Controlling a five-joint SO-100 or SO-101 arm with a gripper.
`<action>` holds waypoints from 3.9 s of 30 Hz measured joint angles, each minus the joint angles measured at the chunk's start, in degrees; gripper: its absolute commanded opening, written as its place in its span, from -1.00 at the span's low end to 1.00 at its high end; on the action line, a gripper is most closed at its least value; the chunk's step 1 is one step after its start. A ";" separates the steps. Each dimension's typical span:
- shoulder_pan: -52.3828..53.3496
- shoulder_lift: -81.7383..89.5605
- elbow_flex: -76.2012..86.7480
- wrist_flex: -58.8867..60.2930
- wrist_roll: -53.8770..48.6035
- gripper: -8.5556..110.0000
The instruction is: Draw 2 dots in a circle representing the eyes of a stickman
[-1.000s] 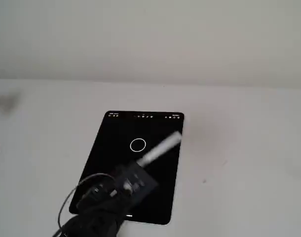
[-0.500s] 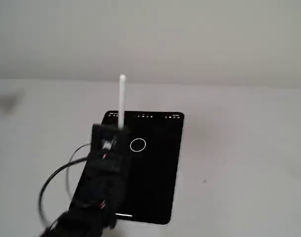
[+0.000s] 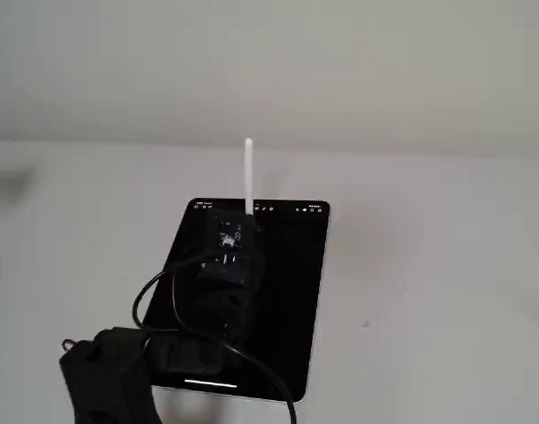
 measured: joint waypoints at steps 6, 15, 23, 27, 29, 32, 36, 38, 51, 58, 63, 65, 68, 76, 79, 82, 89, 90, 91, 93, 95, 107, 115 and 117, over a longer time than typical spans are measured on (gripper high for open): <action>-0.35 -0.79 -0.53 0.00 0.00 -0.86; -1.76 -4.04 -2.55 0.00 0.09 -0.86; -3.52 -6.06 -4.83 0.00 0.44 -0.86; -4.48 -6.68 -5.19 0.00 0.44 -0.86; -4.92 -7.12 -5.19 0.00 0.44 -0.86; -5.01 -7.91 -5.45 0.00 0.44 -0.86; -5.10 -8.35 -5.54 0.00 0.44 -0.86; -5.10 -8.35 -5.54 0.00 0.44 -0.86; -5.10 -10.99 -5.63 -0.88 -1.32 -0.86; -5.10 -11.25 -5.63 -1.23 -1.49 -0.86; -5.10 -11.34 -5.63 -1.41 -1.49 -0.86; -5.10 -11.51 -5.63 -1.76 -1.85 -0.86; -5.10 -11.78 -5.71 -2.11 -2.02 -0.86; -5.10 -12.30 -5.71 -2.64 -2.37 -0.86; -5.10 -12.30 -5.71 -2.72 -2.29 -0.86; -5.10 -12.30 -5.71 -2.72 -1.41 -0.86; -4.31 -8.53 -5.71 0.70 0.97 -0.86; -4.13 -7.91 -5.71 1.23 1.05 -0.86; -4.04 -7.47 -5.71 1.58 1.41 -0.86; -3.60 -6.42 -5.71 3.34 1.23 -0.86; -3.25 -5.89 -5.71 4.31 1.32 -0.86; -1.67 -5.89 -5.01 3.87 -0.44 -0.86; -1.23 -5.89 -4.48 3.87 -1.49 -0.86; -1.05 -5.89 -4.48 3.60 -1.49 -0.86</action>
